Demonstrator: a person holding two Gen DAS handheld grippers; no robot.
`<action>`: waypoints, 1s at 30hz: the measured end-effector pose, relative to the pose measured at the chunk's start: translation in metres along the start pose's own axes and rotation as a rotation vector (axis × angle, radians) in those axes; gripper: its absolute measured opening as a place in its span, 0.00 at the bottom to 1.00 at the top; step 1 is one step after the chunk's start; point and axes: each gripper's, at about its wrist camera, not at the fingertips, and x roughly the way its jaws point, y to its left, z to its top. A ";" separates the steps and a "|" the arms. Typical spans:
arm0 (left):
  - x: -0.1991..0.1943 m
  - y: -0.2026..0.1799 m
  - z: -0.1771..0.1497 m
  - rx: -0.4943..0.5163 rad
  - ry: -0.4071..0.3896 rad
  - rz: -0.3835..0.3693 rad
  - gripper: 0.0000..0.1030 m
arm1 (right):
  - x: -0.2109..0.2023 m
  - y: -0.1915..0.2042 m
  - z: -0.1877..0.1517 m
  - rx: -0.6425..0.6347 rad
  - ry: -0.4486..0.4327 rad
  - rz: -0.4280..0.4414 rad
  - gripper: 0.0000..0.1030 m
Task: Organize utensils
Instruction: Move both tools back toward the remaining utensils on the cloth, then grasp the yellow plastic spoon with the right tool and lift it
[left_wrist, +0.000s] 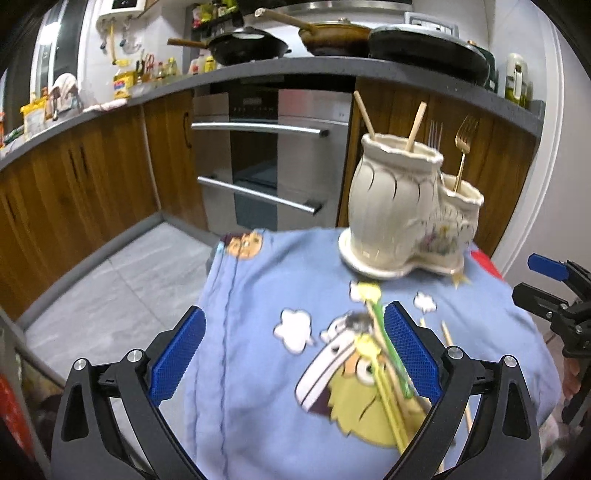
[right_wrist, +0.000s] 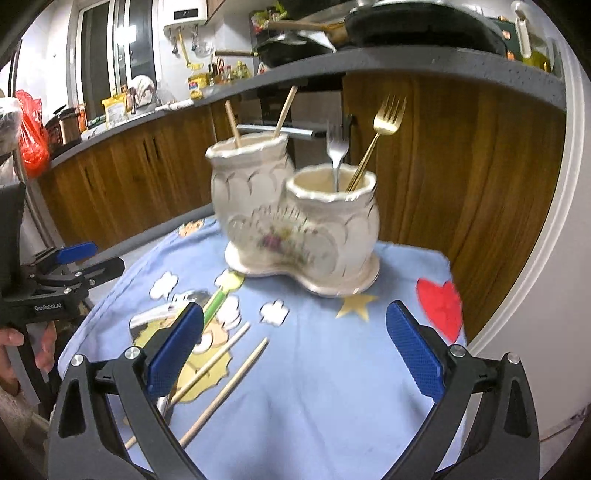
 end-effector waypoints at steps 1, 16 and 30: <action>-0.003 0.002 -0.003 -0.004 0.006 0.000 0.94 | 0.001 0.002 -0.003 0.002 0.010 0.006 0.95; -0.034 0.044 -0.028 -0.173 -0.003 0.113 0.94 | 0.035 0.092 -0.018 -0.008 0.156 0.092 0.54; -0.048 0.044 -0.044 -0.193 -0.040 0.011 0.94 | 0.071 0.127 -0.028 0.019 0.310 0.019 0.14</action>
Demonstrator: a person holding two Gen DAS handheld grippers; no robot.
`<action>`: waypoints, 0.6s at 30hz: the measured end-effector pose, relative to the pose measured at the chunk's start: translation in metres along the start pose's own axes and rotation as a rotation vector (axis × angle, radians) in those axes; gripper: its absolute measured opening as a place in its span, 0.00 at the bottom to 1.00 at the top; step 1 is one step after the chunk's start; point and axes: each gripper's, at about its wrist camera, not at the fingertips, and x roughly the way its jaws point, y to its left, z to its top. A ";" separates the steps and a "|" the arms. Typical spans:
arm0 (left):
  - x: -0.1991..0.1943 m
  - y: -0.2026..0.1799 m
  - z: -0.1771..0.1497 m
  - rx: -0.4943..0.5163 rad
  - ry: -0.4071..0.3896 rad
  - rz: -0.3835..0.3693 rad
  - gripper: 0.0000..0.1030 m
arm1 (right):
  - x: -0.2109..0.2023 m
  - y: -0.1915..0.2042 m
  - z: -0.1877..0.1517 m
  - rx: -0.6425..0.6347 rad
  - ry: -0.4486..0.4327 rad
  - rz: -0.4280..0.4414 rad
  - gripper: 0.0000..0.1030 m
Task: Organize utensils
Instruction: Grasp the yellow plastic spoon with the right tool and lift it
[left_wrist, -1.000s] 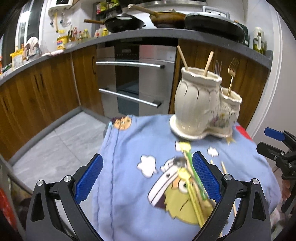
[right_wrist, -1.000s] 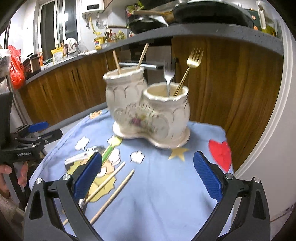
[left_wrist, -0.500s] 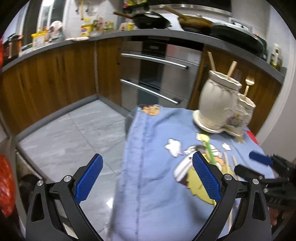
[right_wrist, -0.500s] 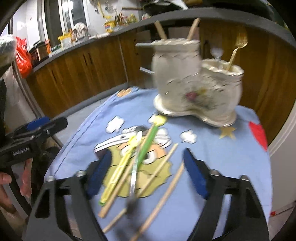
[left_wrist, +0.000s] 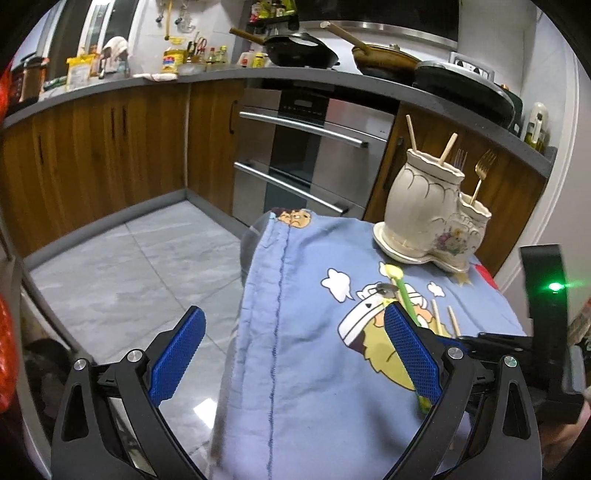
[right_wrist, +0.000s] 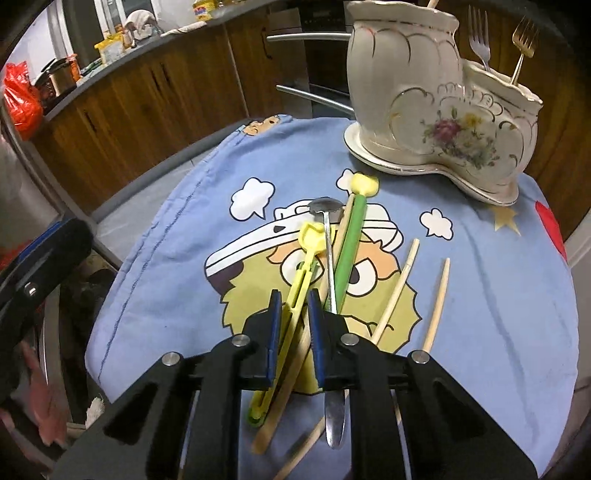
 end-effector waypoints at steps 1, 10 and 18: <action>-0.001 0.001 0.000 -0.005 0.001 -0.007 0.94 | 0.001 0.001 0.001 -0.005 0.000 -0.009 0.14; -0.004 0.001 0.001 -0.015 -0.009 -0.013 0.94 | 0.013 0.011 0.006 -0.021 -0.004 -0.031 0.12; 0.005 -0.003 -0.001 0.001 0.031 0.007 0.94 | -0.026 -0.016 0.001 0.052 -0.087 0.125 0.10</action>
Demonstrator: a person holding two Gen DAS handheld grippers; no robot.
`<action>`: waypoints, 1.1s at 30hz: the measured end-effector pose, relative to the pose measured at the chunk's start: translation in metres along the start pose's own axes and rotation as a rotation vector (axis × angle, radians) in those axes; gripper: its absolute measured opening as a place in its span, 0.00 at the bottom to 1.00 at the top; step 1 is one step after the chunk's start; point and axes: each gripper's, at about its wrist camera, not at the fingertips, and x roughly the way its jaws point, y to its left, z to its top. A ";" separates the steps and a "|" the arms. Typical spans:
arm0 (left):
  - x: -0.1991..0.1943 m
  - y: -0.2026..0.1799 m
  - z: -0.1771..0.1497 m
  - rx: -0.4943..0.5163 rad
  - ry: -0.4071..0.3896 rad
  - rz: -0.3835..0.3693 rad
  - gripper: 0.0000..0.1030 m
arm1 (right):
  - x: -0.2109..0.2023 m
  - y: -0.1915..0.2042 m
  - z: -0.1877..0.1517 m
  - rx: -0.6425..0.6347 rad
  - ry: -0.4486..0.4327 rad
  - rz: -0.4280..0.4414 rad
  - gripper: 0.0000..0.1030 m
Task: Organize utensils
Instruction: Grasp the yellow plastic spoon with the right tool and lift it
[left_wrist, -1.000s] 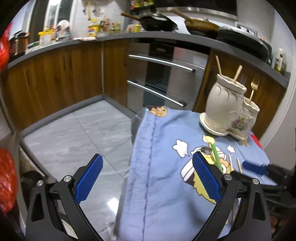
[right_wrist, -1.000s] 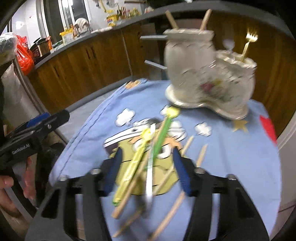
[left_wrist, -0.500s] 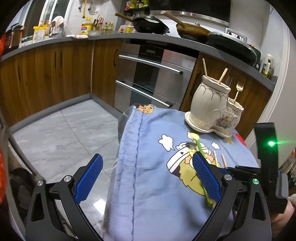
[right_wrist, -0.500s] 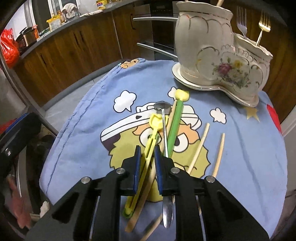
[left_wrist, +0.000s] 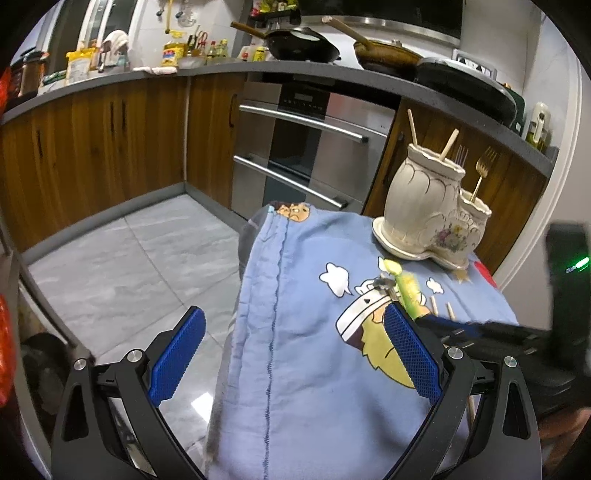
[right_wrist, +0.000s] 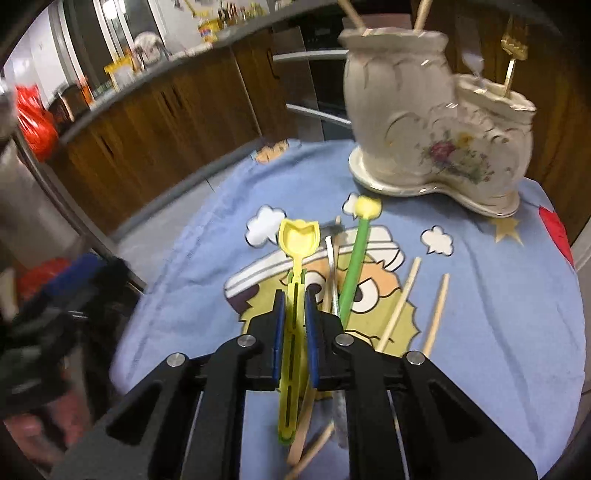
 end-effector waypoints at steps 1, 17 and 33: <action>0.002 -0.002 0.000 0.004 0.009 0.003 0.94 | -0.006 -0.003 0.000 0.004 -0.017 0.006 0.10; 0.053 -0.085 -0.014 0.161 0.254 -0.085 0.65 | -0.071 -0.081 0.006 0.062 -0.198 -0.010 0.10; 0.065 -0.111 -0.029 0.325 0.375 -0.065 0.08 | -0.086 -0.123 -0.006 0.123 -0.214 0.026 0.10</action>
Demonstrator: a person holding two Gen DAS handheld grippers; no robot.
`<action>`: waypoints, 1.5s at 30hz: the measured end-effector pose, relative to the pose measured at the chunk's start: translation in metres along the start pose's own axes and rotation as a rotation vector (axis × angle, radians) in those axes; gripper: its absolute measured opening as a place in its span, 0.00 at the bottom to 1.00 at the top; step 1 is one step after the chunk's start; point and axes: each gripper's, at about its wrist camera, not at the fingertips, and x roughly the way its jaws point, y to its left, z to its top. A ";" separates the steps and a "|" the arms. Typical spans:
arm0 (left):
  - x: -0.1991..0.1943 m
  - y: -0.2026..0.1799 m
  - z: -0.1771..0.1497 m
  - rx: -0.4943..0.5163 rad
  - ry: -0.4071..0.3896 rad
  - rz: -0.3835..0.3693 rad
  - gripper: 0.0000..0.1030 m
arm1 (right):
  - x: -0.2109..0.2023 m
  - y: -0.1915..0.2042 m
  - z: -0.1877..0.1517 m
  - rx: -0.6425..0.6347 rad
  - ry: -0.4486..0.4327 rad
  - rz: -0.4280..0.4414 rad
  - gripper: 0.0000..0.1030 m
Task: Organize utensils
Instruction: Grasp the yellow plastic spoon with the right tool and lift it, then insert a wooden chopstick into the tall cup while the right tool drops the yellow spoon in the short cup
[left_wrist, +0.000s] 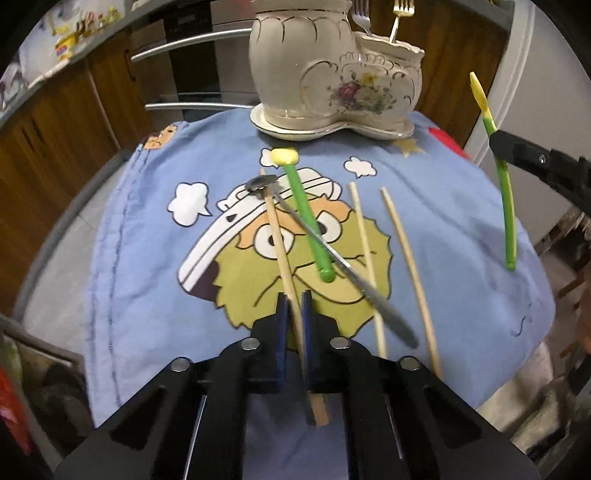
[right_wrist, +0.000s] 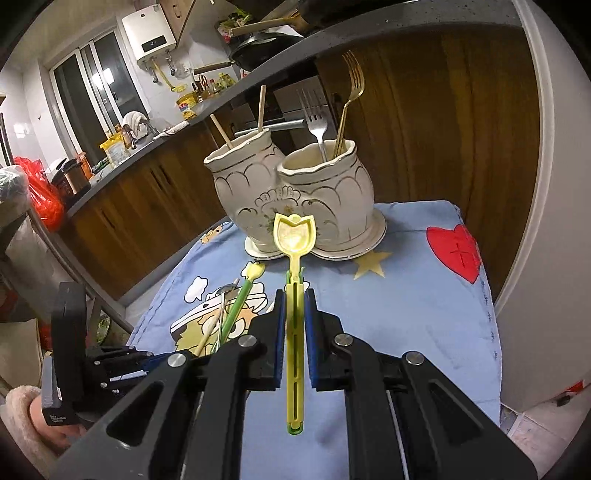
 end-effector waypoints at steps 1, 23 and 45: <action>-0.001 0.002 0.000 0.007 0.006 0.003 0.07 | 0.001 -0.001 0.000 0.002 0.002 0.002 0.10; 0.015 0.036 0.030 0.034 0.075 0.033 0.16 | 0.005 0.001 -0.002 -0.012 0.028 -0.003 0.10; -0.075 0.062 0.032 -0.041 -0.366 -0.066 0.06 | -0.004 0.015 0.029 -0.079 -0.115 -0.003 0.10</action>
